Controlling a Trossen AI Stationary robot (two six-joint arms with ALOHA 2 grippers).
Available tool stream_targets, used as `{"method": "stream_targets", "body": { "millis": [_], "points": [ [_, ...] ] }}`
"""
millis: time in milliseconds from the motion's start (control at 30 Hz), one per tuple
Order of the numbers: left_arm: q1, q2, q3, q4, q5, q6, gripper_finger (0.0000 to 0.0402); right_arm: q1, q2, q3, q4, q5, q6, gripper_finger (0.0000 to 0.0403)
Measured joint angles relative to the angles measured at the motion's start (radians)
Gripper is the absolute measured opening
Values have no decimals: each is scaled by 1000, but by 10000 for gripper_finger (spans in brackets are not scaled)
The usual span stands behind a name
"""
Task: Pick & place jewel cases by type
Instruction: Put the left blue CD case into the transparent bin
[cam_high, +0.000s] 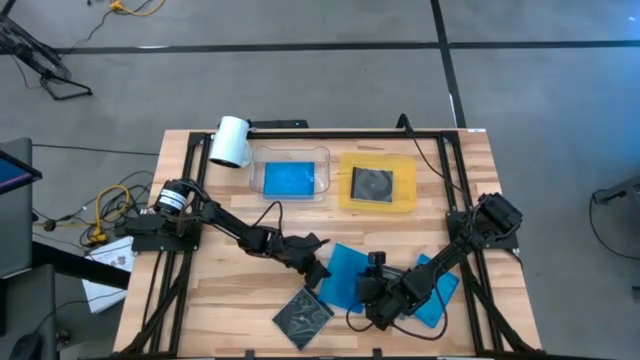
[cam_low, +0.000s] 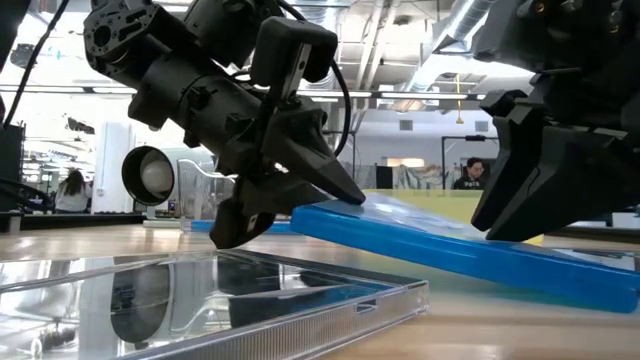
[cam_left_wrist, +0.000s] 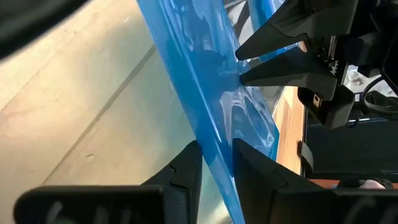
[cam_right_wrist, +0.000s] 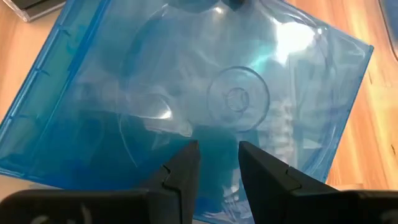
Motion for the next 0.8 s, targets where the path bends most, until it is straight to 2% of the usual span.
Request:
{"method": "stream_targets", "body": {
  "millis": [200,433,800],
  "points": [
    [2,0,3,10,-3,33,72,18,-15,-2,-15,44,0,111],
    [3,0,6,25,-2,55,66,67,-111,-2,-36,193,3,111],
    [3,-1,5,39,8,83,53,130,-188,-1,-107,274,54,111]
  ]
}}
